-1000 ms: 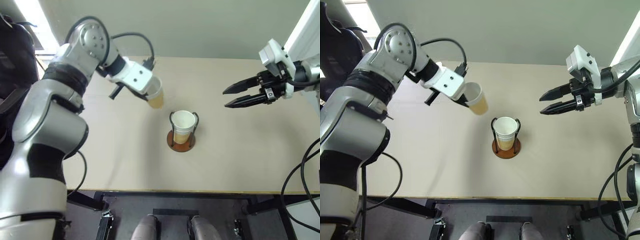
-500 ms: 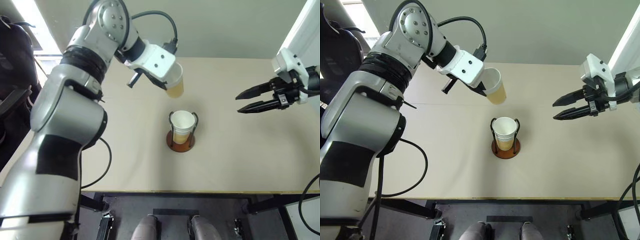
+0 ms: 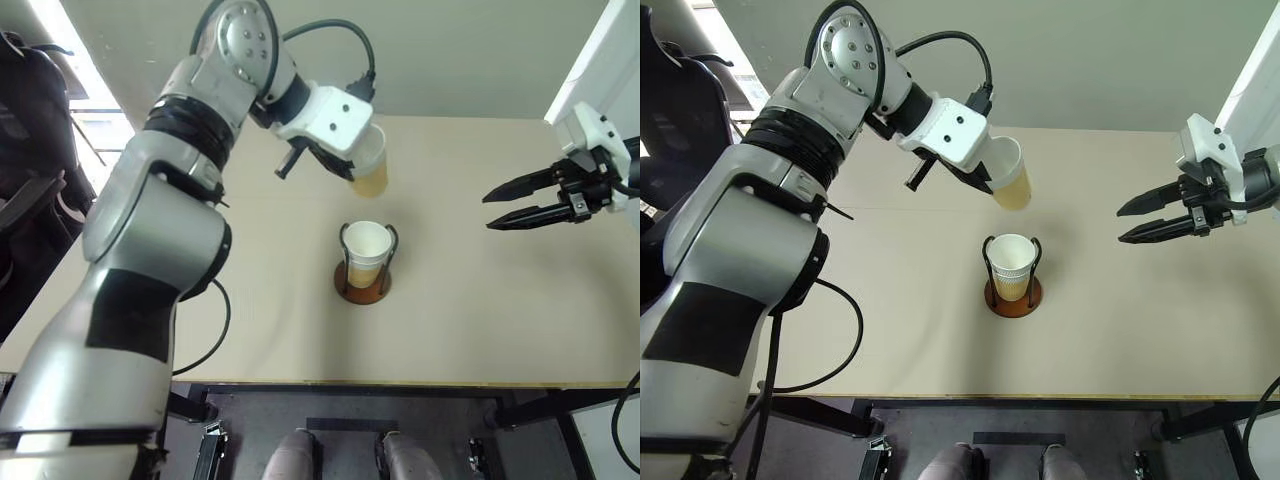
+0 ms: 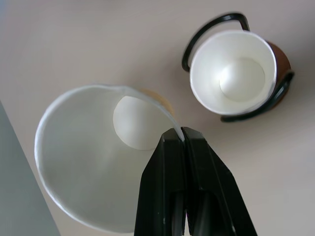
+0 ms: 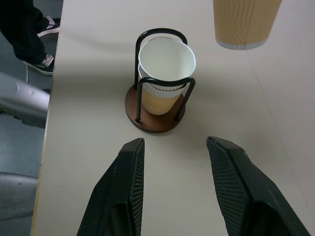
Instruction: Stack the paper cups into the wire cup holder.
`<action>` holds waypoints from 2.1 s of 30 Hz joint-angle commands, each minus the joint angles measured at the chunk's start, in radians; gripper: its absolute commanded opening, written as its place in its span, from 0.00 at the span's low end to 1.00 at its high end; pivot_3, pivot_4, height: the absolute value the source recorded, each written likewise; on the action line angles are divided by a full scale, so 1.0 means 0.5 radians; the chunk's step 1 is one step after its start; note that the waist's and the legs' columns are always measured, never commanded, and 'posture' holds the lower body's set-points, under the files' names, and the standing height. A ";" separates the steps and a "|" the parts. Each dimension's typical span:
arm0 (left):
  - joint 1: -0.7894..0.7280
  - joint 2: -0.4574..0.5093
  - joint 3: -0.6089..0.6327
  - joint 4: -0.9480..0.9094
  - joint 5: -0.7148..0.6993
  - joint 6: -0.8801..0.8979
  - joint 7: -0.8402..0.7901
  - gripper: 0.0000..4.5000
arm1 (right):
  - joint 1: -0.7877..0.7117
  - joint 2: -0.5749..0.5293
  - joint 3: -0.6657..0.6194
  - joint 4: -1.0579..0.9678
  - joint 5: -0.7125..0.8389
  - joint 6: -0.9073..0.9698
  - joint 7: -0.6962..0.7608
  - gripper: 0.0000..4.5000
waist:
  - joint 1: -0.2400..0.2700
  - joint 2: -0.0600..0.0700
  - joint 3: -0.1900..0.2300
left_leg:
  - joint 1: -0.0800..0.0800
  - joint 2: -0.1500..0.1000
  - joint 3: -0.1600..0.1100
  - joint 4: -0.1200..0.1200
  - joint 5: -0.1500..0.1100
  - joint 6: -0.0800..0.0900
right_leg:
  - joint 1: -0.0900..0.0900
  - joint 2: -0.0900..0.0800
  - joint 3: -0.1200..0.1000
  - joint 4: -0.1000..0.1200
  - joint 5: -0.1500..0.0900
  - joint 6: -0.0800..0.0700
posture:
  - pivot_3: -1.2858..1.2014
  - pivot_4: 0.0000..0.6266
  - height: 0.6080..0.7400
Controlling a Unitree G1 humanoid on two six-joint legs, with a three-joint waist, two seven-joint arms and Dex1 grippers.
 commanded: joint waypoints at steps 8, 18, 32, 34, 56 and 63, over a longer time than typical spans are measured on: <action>-0.047 0.091 -0.356 -0.277 -0.459 0.150 -0.062 0.00 | -0.126 0.003 -0.072 -0.005 0.114 0.078 0.008 0.44 | 0.001 0.001 0.000 | 0.000 0.000 0.002 0.005 -0.001 0.002 | 0.002 0.000 0.001 0.001 0.001 0.002 | 0.52 0.24 1.00; -0.029 0.223 -0.728 -0.493 -0.868 0.318 -0.062 0.00 | -0.226 -0.068 -0.001 0.020 0.208 0.101 0.008 0.44 | 0.016 0.002 0.000 | 0.001 -0.003 0.001 0.013 -0.002 0.002 | 0.006 0.004 -0.005 0.003 0.001 0.002 | 0.52 0.24 1.00; -0.036 0.303 -1.056 -0.701 -1.188 0.372 -0.062 0.00 | -0.185 -0.162 0.024 0.005 0.247 0.085 0.008 0.44 | 0.027 0.003 0.000 | 0.003 -0.004 0.002 0.017 -0.002 0.002 | 0.010 0.003 -0.004 0.001 0.001 0.002 | 0.52 0.24 1.00; -0.035 0.313 -1.104 -0.714 -1.196 0.348 -0.062 0.00 | -0.188 -0.157 0.021 0.008 0.242 0.087 0.008 0.44 | 0.025 0.003 0.000 | 0.002 -0.003 0.001 0.017 -0.002 0.002 | 0.010 0.002 -0.004 0.001 0.001 0.003 | 0.52 0.24 1.00; -0.014 0.234 -1.224 -0.586 -1.085 0.114 -0.062 0.00 | -0.186 -0.121 -0.022 -0.008 0.199 0.087 0.008 0.44 | 0.031 0.003 0.000 | 0.001 -0.003 -0.001 0.017 -0.002 0.002 | 0.011 -0.002 -0.004 0.000 0.002 0.005 | 0.52 0.24 1.00; -0.008 0.194 -1.209 -0.548 -1.053 0.083 -0.062 0.00 | -0.173 -0.127 -0.038 -0.018 0.192 0.087 0.008 0.44 | 0.033 0.003 0.000 | 0.002 -0.005 0.000 0.017 -0.002 0.002 | 0.011 0.000 -0.005 0.000 0.002 0.005 | 0.52 0.24 1.00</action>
